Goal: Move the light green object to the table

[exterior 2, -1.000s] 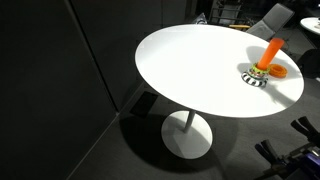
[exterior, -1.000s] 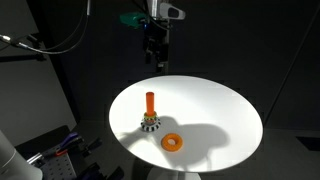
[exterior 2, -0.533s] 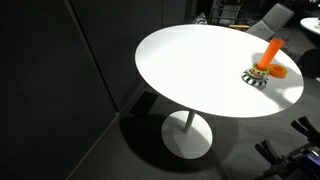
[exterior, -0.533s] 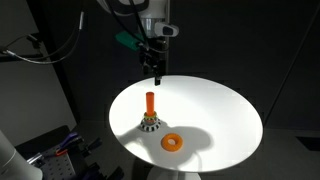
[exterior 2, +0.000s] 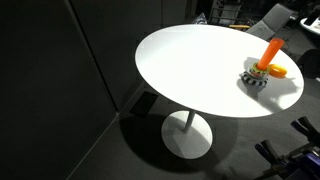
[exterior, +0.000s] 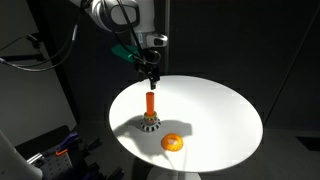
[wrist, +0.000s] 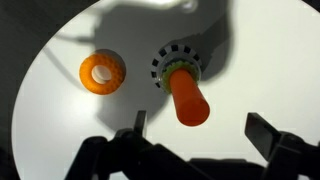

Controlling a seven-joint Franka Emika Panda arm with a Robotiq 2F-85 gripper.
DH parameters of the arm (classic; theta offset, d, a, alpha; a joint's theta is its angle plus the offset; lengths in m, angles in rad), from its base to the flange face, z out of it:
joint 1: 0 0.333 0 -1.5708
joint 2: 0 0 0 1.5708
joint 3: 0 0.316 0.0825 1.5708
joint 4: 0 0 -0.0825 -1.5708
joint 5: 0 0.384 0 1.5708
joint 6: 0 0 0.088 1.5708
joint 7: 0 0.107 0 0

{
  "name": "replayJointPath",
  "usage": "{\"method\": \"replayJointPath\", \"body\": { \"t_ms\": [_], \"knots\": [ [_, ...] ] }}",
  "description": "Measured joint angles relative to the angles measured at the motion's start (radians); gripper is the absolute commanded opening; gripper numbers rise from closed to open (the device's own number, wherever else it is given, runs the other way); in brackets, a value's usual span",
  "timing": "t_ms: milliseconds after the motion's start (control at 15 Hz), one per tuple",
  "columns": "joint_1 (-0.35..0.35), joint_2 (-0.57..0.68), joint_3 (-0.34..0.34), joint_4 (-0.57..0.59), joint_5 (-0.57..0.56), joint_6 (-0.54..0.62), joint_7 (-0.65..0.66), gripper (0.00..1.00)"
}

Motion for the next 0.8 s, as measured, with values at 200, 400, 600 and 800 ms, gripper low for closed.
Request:
{"method": "replayJointPath", "body": {
  "t_ms": [200,400,600,800],
  "knots": [
    [0.017,0.025,0.021,-0.011,-0.022,0.050,0.008,1.00],
    [0.029,0.058,0.036,-0.013,-0.047,0.098,0.016,1.00],
    [0.035,0.095,0.042,-0.012,-0.076,0.131,0.033,1.00],
    [0.036,0.129,0.042,-0.007,-0.114,0.136,0.061,1.00]
  ]
}}
